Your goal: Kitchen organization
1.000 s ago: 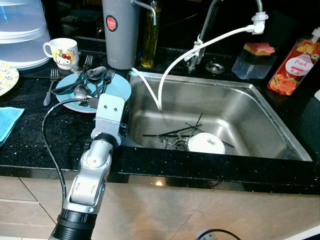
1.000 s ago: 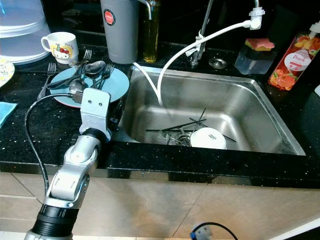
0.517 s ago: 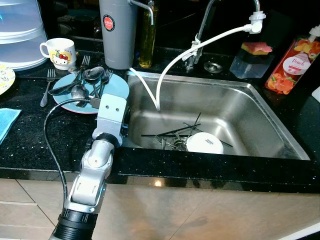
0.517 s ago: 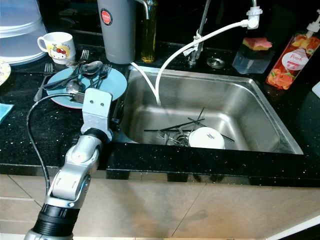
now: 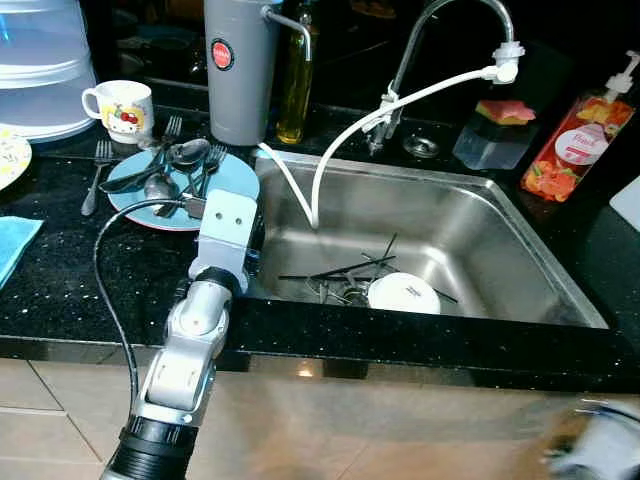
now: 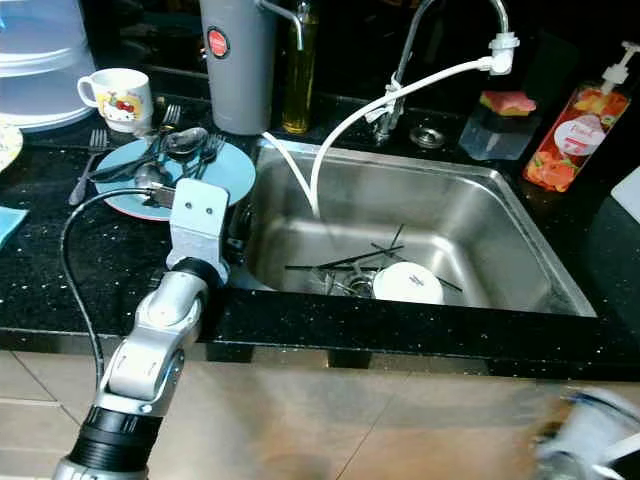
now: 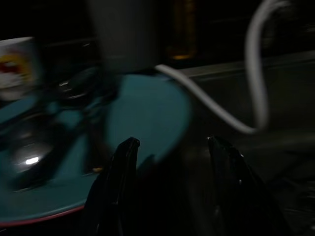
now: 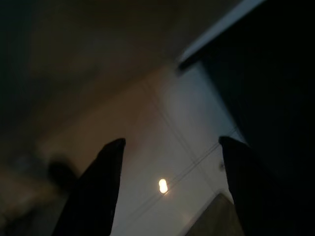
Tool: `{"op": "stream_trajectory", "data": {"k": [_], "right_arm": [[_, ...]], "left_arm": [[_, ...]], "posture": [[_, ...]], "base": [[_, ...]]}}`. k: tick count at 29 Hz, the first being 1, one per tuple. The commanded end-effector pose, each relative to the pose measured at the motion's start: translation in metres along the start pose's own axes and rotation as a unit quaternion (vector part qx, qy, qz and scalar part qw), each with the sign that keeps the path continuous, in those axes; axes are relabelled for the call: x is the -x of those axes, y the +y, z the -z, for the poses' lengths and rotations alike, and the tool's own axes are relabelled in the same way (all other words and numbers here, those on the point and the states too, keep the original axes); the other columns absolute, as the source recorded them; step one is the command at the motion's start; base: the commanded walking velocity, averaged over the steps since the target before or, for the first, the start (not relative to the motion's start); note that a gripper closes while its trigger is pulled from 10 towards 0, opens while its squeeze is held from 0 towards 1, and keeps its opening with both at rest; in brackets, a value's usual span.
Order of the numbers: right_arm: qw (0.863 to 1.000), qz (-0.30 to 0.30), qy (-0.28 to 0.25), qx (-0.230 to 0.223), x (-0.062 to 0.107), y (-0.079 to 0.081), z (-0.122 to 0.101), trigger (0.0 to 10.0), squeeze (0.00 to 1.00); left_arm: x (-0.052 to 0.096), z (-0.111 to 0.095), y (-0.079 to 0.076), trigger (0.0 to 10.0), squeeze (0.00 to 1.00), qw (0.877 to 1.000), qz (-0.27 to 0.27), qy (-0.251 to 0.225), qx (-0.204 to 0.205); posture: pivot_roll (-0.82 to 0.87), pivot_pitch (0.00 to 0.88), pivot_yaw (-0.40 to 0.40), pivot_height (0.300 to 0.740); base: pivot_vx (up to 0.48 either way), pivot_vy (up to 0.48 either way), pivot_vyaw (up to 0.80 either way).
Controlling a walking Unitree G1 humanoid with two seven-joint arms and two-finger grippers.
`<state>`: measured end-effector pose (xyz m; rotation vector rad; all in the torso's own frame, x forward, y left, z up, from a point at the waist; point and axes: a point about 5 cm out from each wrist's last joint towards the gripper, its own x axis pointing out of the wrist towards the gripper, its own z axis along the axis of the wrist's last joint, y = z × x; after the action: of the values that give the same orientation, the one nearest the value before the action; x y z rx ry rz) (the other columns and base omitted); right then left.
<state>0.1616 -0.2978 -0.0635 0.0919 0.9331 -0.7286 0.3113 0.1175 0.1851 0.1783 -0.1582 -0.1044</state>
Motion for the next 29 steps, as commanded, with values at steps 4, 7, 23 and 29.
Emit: {"op": "stream_trajectory", "data": {"k": [4,7,23,29], "right_arm": [[0.998,-0.001,0.005,0.058,-0.001,-0.007,0.002,10.0,0.0],[0.996,-0.007,0.008,0.093,0.0,-0.005,0.008,10.0,0.0],[0.982,0.139,-0.014,-0.126,-0.003,-0.051,-0.008,10.0,0.0],[0.919,0.273,-0.095,-0.268,0.004,-0.115,-0.055,10.0,0.0]], "left_arm": [[0.0,0.0,-0.005,10.0,0.0,1.0,0.006,0.001,0.004],[0.0,0.001,-0.005,10.0,0.0,1.0,0.007,0.001,0.004],[0.0,0.002,-0.005,10.0,0.0,1.0,0.007,0.004,0.004],[-0.001,0.001,-0.006,10.0,0.0,1.0,0.01,0.003,0.005]], "posture": [[0.2,0.022,-0.087,0.74],[0.2,0.025,-0.087,0.74],[0.2,0.031,-0.083,0.74],[0.19,0.031,-0.078,0.74]], "base": [[0.0,0.0,0.0],[0.0,0.0,0.0],[0.0,0.0,0.0],[0.0,0.0,0.0]]}}
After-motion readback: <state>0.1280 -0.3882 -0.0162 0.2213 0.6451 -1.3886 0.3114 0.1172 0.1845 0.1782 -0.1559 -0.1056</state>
